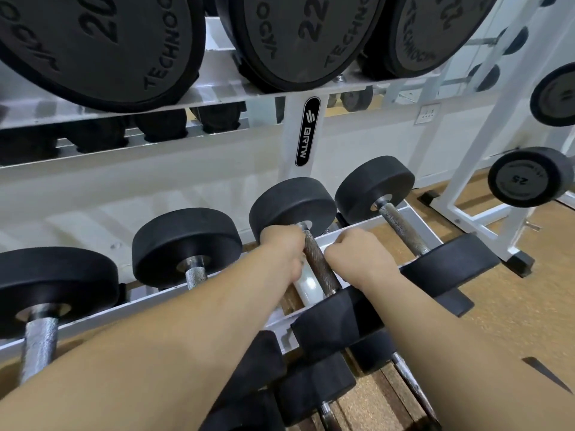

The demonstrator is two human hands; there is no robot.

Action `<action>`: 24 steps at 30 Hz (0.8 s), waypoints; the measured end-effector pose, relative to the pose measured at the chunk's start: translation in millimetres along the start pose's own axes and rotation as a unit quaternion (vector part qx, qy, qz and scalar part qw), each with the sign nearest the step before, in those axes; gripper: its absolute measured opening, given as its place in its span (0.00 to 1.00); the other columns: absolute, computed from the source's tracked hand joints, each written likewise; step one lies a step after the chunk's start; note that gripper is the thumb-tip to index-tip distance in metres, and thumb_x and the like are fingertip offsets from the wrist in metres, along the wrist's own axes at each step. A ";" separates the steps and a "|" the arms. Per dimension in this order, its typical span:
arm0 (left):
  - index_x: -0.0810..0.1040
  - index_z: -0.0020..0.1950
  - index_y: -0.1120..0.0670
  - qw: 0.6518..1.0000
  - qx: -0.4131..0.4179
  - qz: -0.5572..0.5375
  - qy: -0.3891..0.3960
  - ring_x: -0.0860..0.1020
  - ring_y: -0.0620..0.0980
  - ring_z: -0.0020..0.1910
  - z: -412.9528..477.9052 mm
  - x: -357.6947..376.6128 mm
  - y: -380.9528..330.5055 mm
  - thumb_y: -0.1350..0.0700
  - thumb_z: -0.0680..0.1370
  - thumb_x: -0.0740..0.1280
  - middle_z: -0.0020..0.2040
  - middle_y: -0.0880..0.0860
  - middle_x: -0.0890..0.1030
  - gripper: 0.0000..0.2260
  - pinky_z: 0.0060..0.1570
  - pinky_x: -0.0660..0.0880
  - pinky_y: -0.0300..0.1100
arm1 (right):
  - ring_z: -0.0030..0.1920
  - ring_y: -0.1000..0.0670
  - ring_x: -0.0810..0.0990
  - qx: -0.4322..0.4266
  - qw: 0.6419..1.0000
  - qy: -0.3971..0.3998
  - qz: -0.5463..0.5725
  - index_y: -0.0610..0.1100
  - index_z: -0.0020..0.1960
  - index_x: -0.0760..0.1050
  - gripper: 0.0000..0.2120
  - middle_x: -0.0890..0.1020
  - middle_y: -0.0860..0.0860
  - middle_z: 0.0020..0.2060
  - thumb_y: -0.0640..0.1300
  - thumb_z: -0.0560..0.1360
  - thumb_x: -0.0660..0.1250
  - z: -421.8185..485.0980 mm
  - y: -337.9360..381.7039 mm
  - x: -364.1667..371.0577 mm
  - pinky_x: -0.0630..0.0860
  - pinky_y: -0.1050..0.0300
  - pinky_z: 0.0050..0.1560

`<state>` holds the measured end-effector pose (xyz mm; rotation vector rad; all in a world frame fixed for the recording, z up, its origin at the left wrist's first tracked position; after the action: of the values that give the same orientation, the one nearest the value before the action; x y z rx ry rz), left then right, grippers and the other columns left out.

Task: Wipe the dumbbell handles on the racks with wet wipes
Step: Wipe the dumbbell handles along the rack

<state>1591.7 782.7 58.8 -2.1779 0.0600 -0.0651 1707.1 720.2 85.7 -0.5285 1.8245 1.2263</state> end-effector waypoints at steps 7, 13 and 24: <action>0.76 0.52 0.53 0.991 -0.025 0.102 0.083 0.69 0.50 0.33 -15.5 14.5 49.0 0.56 0.81 0.58 0.39 0.53 0.74 0.07 0.34 0.67 0.39 | 0.37 0.40 0.79 0.015 0.999 0.028 0.022 0.45 0.34 0.64 0.10 0.78 0.45 0.32 0.51 0.59 0.55 2.6 3.7 0.8 0.74 0.53 0.39; 0.77 0.63 0.59 1.000 -0.022 -0.003 -0.001 0.72 0.53 0.42 2.0 1.2 15.7 0.56 0.83 0.60 0.51 0.56 0.77 0.12 0.48 0.69 0.46 | 0.41 0.40 0.84 0.024 0.999 0.028 0.015 0.42 0.35 0.71 0.09 0.82 0.44 0.36 0.45 0.59 0.56 4.4 0.7 1.9 0.81 0.48 0.47; 0.73 0.42 0.52 0.979 -0.051 0.161 0.116 0.66 0.45 0.27 -42.9 -11.5 30.5 0.59 0.85 0.60 0.22 0.46 0.73 0.12 0.24 0.61 0.34 | 0.38 0.43 0.77 0.032 0.998 0.036 -0.028 0.43 0.36 0.71 0.10 0.78 0.46 0.34 0.48 0.60 0.56 3.4 4.3 2.4 0.72 0.51 0.41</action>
<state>1576.7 731.0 57.9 -2.2255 0.5589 -0.1333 1704.0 725.3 85.5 -0.5892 1.8898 1.1205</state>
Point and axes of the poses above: each hand's wrist, its own z-axis towards the middle knuckle, its own x-axis out of the palm, y = z × x, the point moved 4 cm from there along z, towards the middle knuckle
